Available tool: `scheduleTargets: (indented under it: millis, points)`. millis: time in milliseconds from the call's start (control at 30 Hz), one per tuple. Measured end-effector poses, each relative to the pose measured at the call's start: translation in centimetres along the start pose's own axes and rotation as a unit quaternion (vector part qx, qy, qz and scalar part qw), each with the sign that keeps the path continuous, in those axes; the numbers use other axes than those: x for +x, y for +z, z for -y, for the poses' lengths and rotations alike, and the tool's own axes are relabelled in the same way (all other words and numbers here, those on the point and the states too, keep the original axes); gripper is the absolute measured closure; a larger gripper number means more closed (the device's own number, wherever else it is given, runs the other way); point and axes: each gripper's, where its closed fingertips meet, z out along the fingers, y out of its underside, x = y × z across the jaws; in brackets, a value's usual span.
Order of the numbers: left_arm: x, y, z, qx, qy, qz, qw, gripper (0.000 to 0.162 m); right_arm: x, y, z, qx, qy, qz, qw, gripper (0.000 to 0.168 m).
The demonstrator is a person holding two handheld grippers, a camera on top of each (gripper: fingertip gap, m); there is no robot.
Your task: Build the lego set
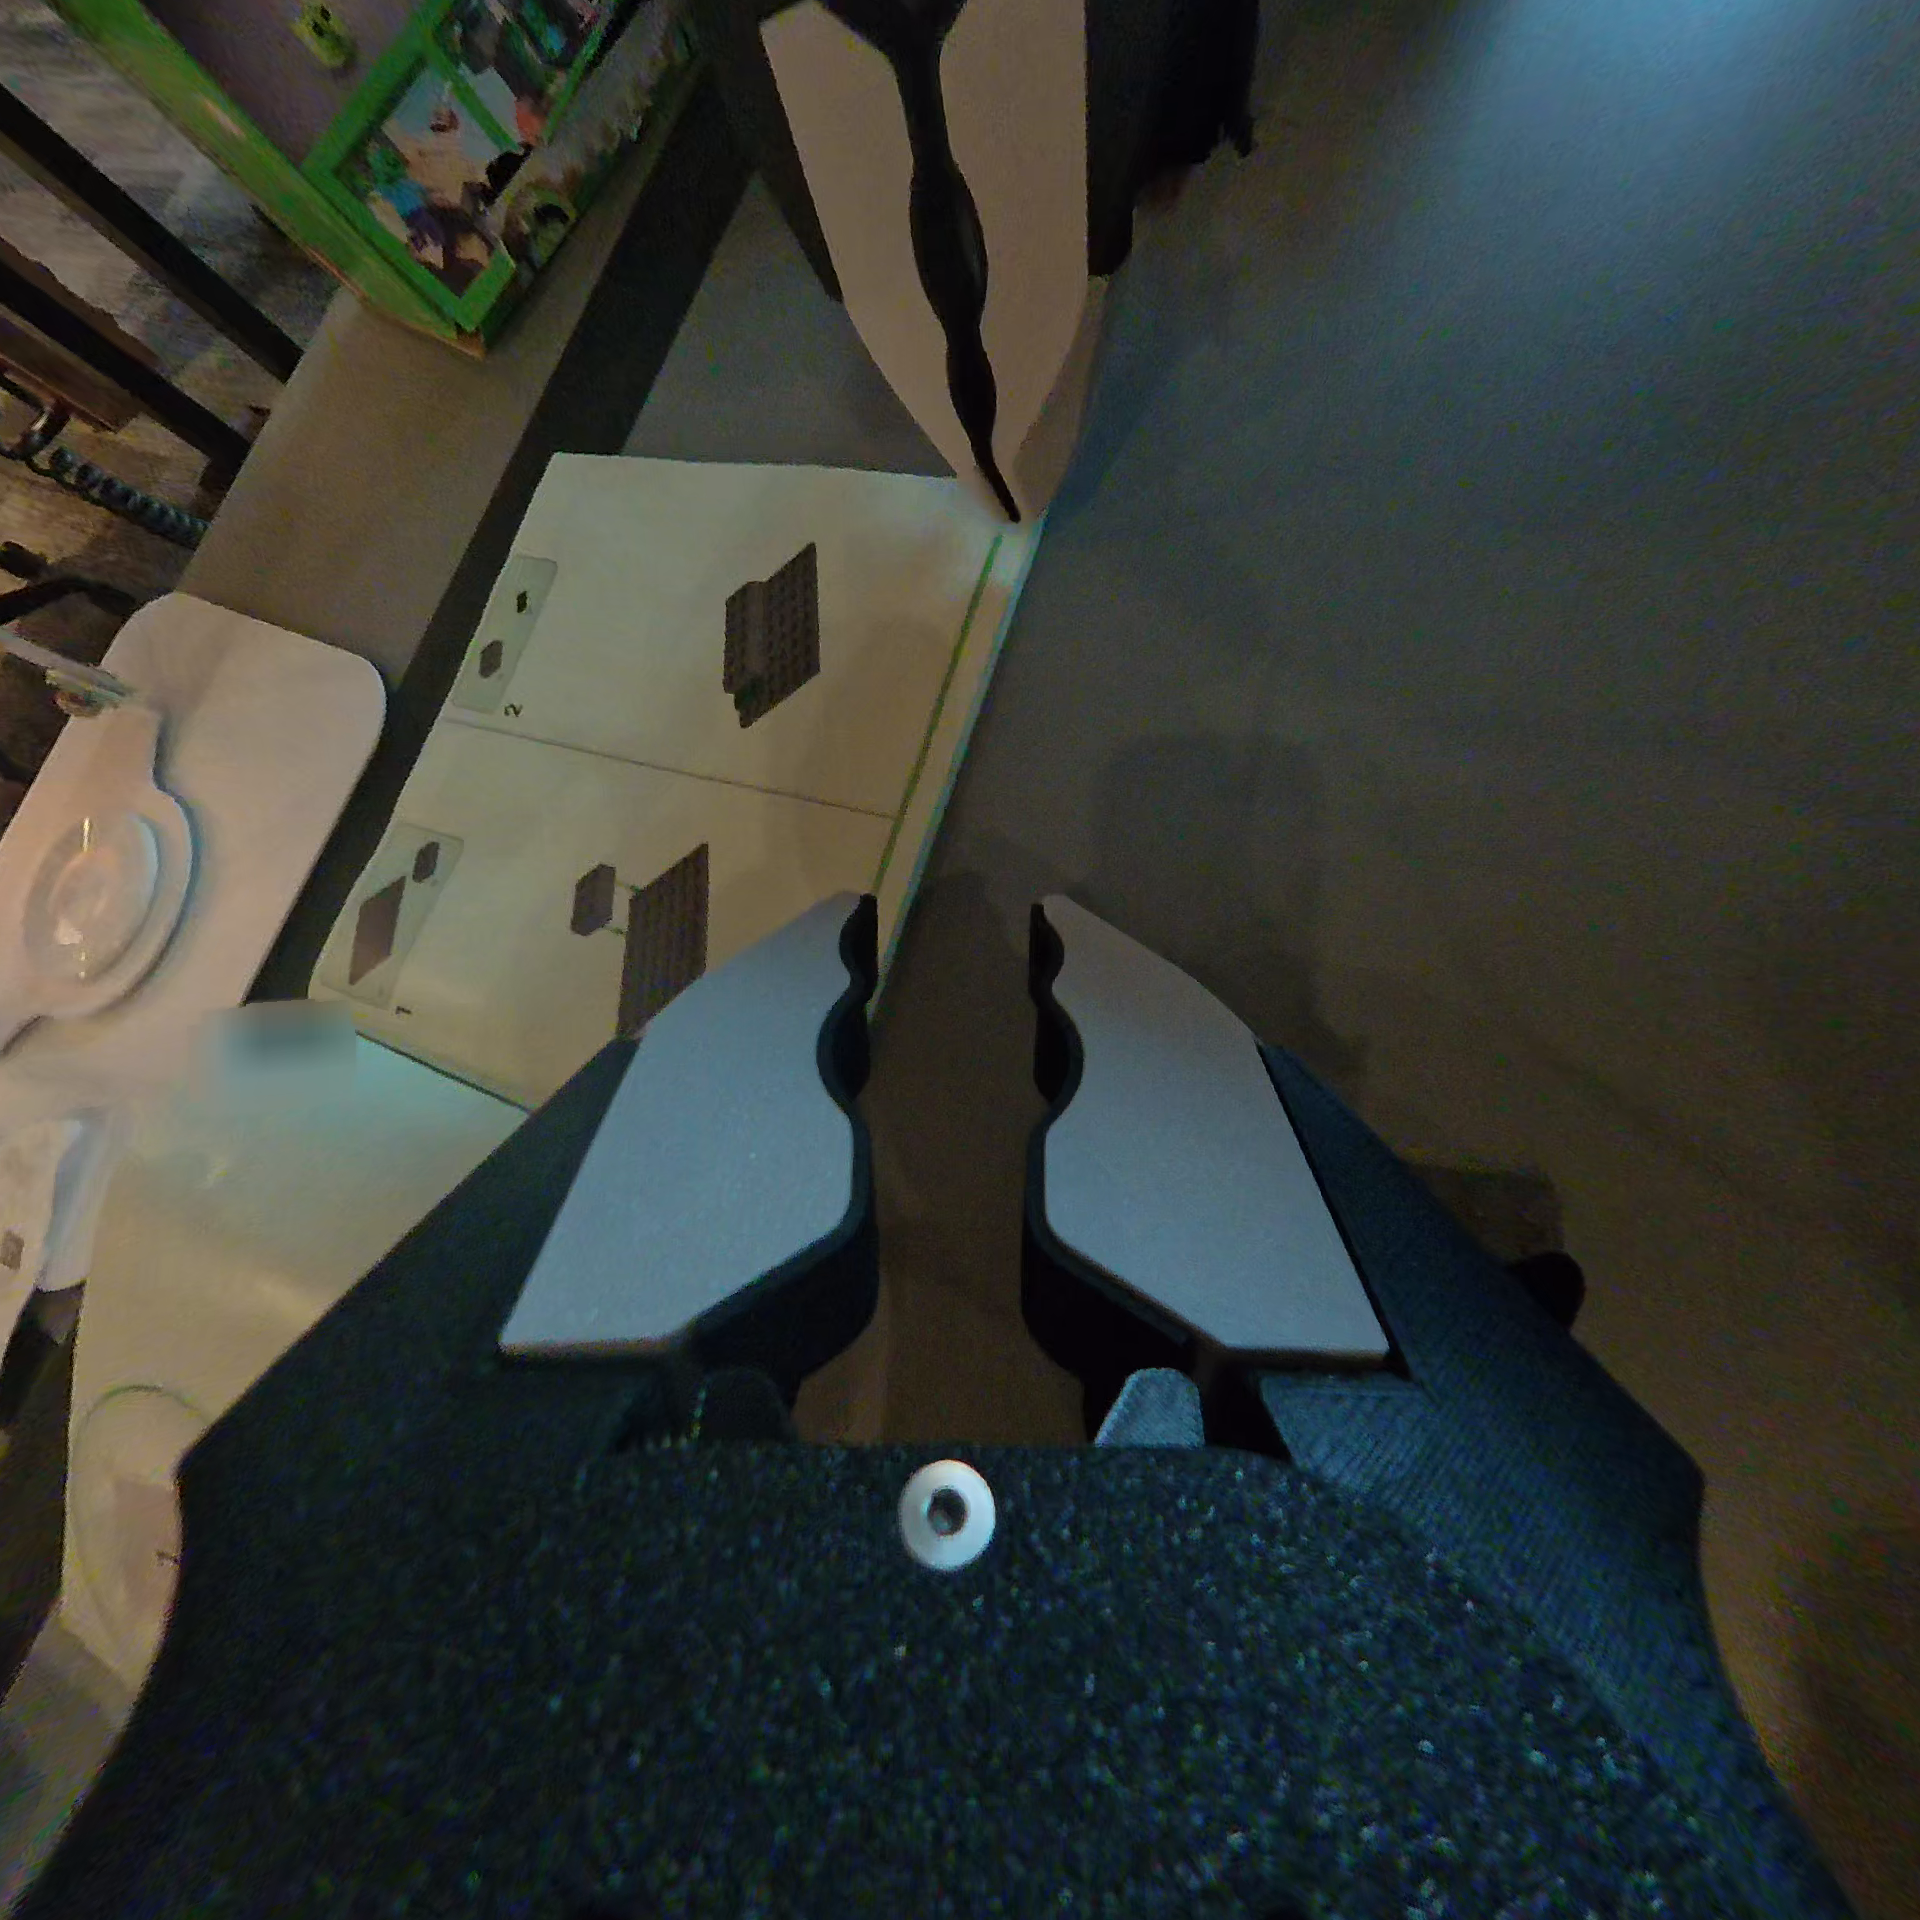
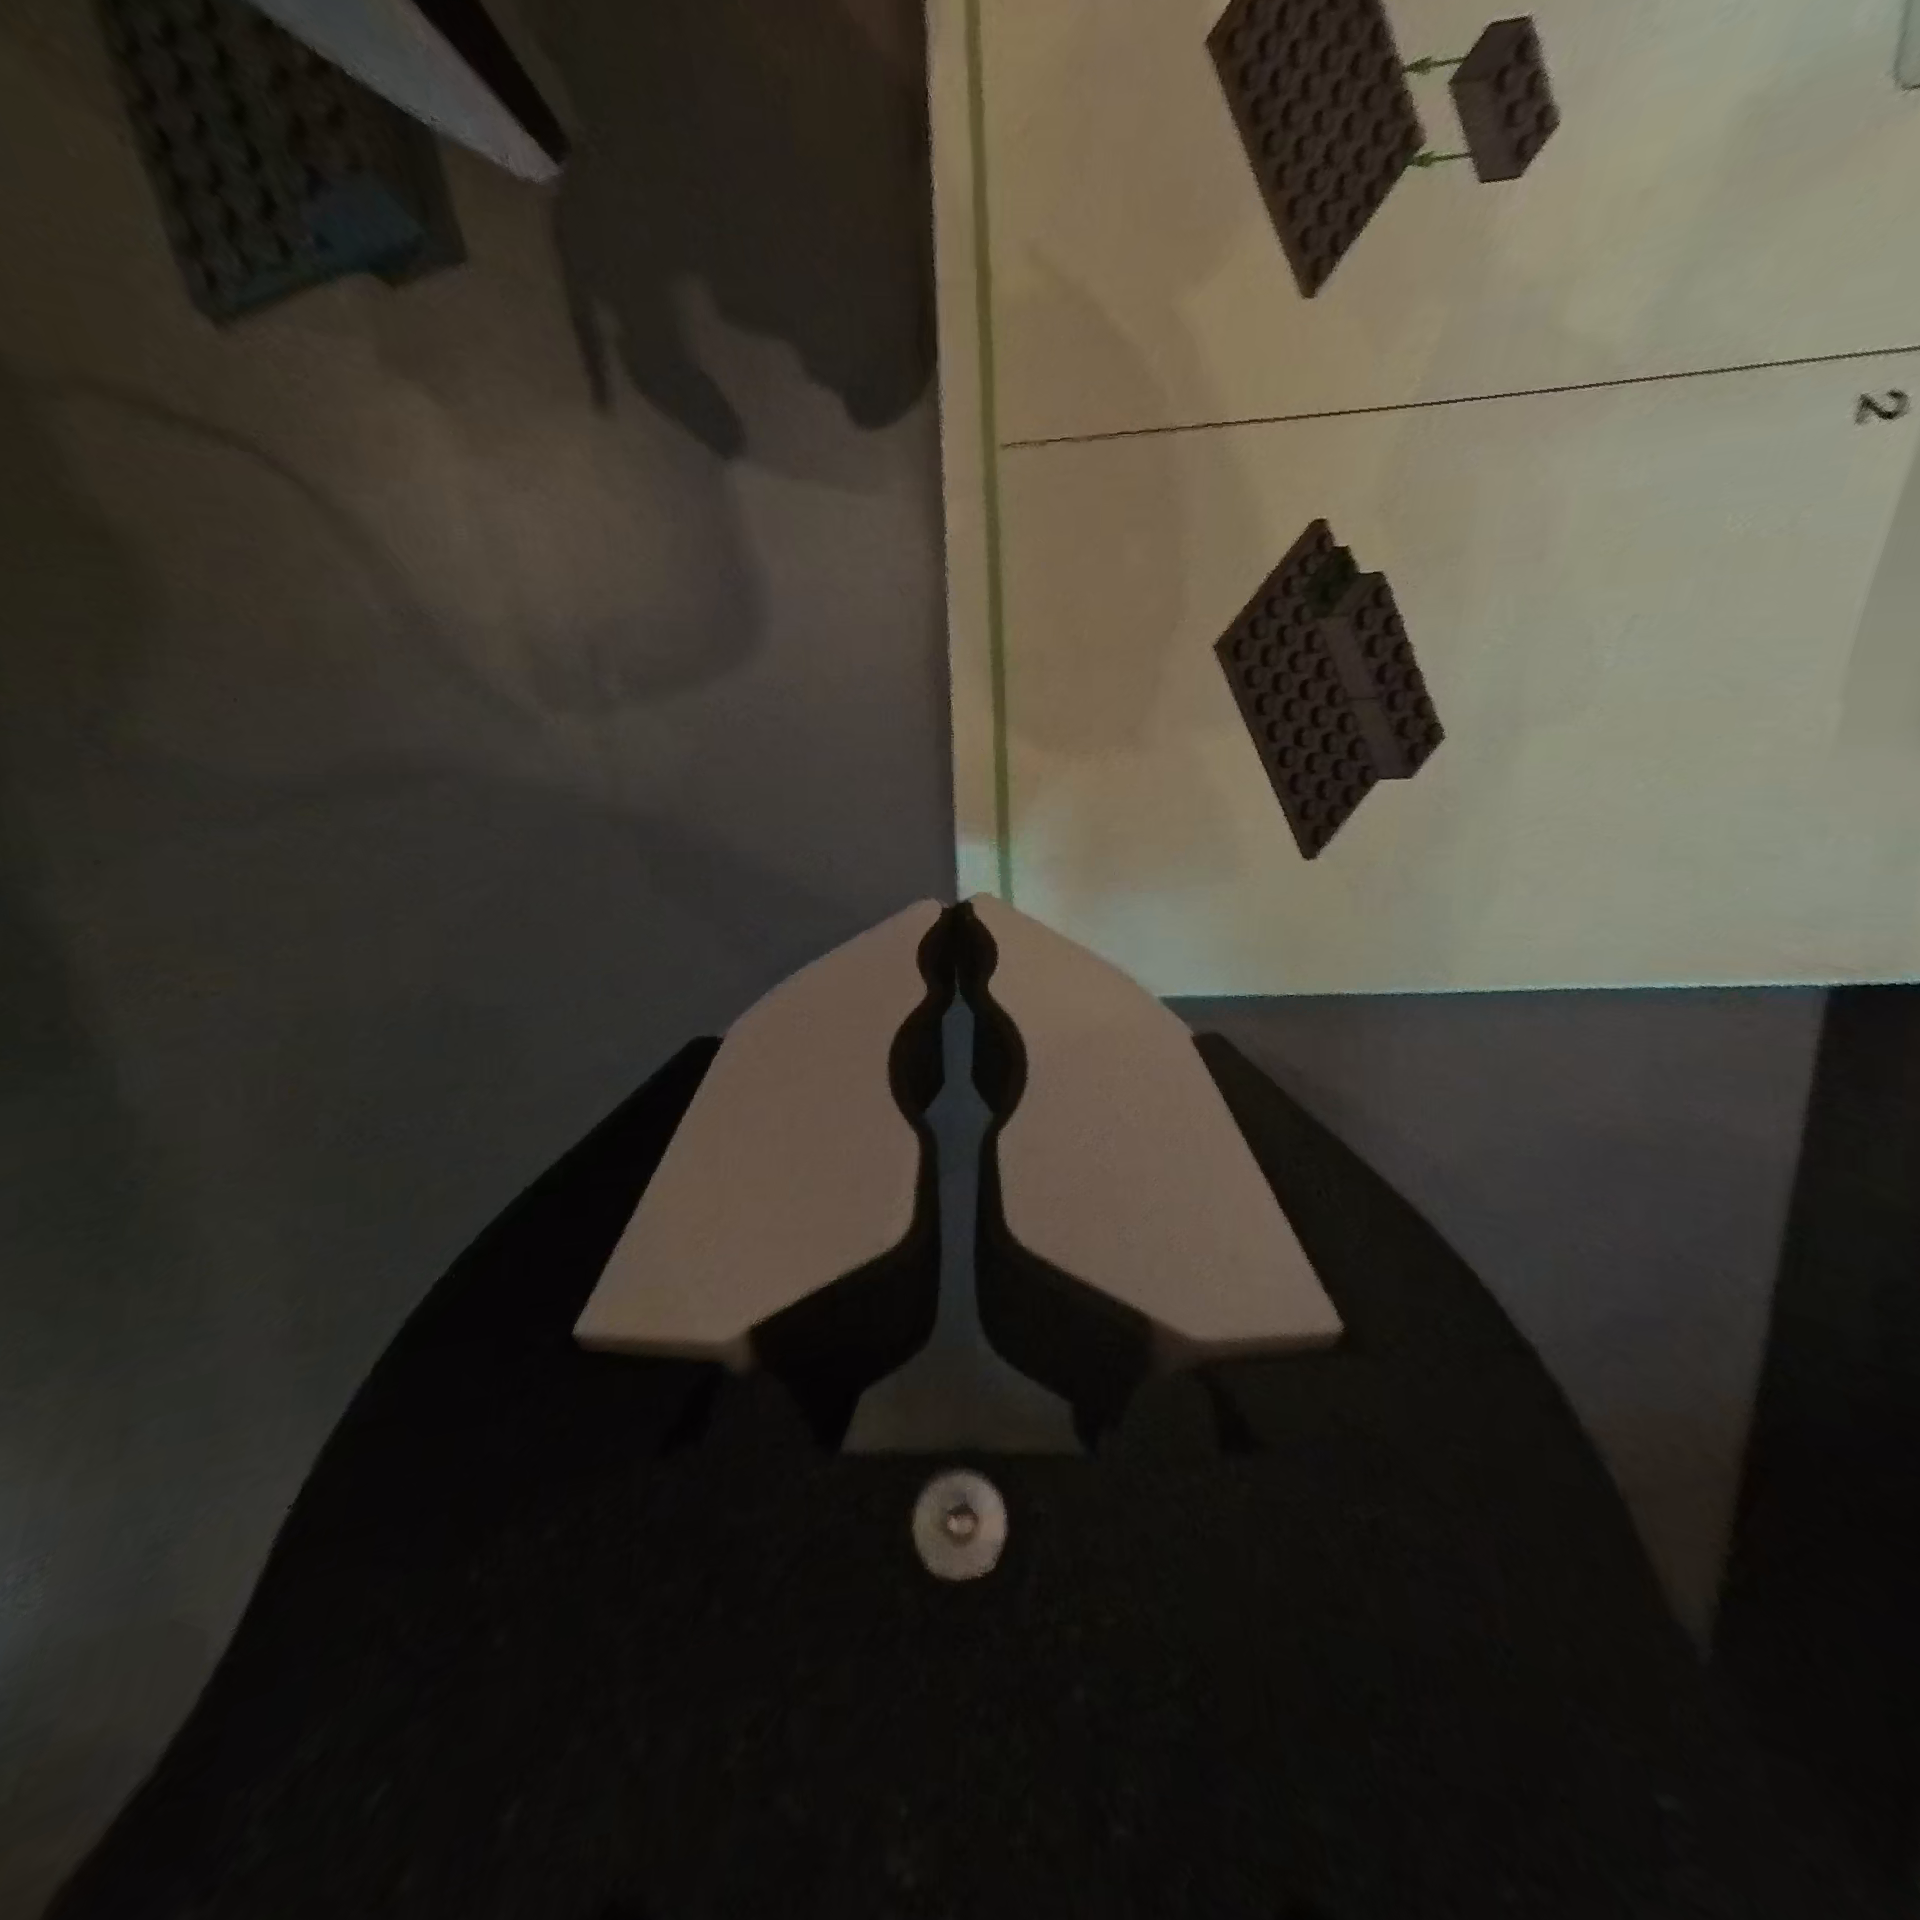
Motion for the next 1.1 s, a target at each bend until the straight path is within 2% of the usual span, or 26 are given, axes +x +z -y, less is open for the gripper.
scheduleTargets:
  millis: [267, 333, 400, 500, 633, 933, 1100]
  points:
    - [-0.8, 1.4, 0.7, -0.005, 0.012, 0.005, 1.000, 0.135, 0.9, -0.5, -0.3, 0.005, -0.050, -0.077, 0.996, 0.168]
    - [-0.9, 2.1, 0.7, -0.015, 0.021, 0.000, 1.000, 0.134, 0.6, -0.1, -0.5, 0.002, -0.055, -0.073, 0.996, 0.149]
    - [-0.9, 2.9, 0.6, -0.027, 0.032, -0.015, 0.999, 0.133, 0.7, 0.1, -0.6, -0.001, -0.060, -0.077, 0.995, 0.145]
    - [-1.1, 4.2, 0.6, -0.043, 0.053, -0.031, 0.997, 0.132, 0.8, 0.4, -0.5, 0.000, -0.069, -0.078, 0.995, 0.148]
    - [-1.1, 5.0, 0.7, -0.054, 0.071, -0.040, 0.995, 0.132, 0.6, 0.6, -0.5, -0.002, -0.073, -0.070, 0.995, 0.168]
    - [-1.5, 4.2, -0.6, -0.053, 0.056, -0.028, 0.997, 0.133, -0.7, 0.1, 0.1, 0.022, -0.022, -0.021, 0.999, 0.168]
    - [-2.1, 2.4, -2.2, -0.046, 0.041, -0.010, 0.998, 0.133, 0.5, -1.1, 1.1, 0.049, -0.040, -0.102, 0.993, 0.168]
